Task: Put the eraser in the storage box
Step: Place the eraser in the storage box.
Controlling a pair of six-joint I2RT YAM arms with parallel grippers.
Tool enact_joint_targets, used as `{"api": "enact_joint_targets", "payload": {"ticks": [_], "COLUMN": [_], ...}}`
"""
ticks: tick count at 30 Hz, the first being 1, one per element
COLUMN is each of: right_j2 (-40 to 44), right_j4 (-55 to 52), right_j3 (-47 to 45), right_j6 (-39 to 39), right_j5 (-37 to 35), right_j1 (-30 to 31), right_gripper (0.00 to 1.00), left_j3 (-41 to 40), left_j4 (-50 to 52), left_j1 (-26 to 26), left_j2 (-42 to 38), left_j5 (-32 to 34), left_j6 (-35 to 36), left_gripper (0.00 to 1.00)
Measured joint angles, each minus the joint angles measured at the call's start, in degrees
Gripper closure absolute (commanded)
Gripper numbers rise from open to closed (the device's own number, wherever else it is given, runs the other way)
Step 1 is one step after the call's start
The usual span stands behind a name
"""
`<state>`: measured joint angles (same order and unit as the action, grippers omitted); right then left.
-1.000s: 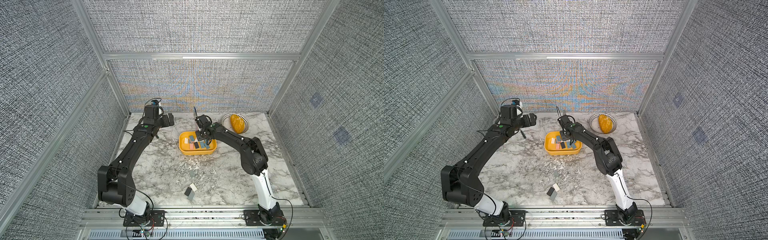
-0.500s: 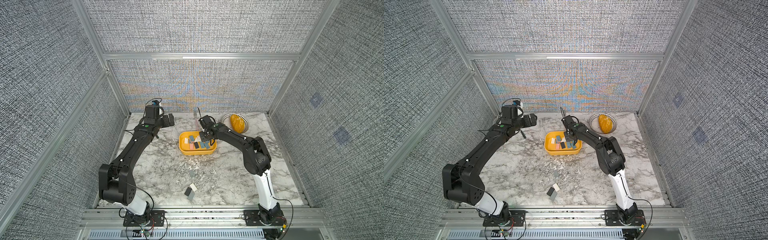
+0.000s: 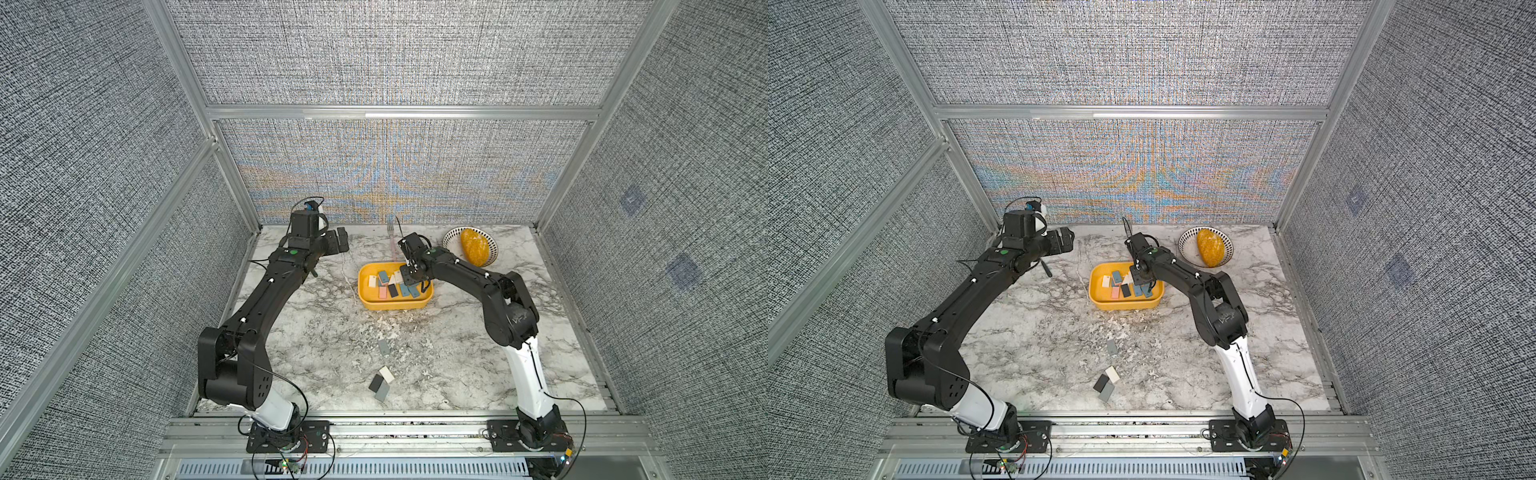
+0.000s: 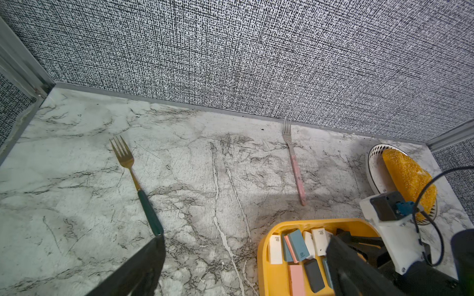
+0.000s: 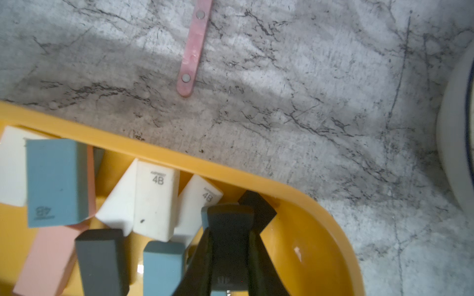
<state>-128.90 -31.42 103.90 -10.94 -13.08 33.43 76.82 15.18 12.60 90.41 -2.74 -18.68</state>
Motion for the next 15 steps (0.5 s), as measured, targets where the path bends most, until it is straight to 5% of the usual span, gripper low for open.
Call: {"api": "enact_joint_targets", "payload": {"ticks": [9, 15], "right_j2": [-0.11, 3.02], "right_j4": [0.0, 0.04], "right_j3": [0.07, 0.0], "right_j6": [-0.57, -0.68], "right_j5": [1.11, 1.31], "right_j1": [0.02, 0.61], "right_gripper": [0.56, 0.5], "left_j3": [0.0, 0.0], "left_j4": [0.0, 0.0], "left_j1": [0.0, 0.0], "left_j2": [0.09, 0.09], "left_j5": [0.0, 0.0], "left_j6": [0.02, 0.04], "left_gripper": [0.0, 0.0]}}
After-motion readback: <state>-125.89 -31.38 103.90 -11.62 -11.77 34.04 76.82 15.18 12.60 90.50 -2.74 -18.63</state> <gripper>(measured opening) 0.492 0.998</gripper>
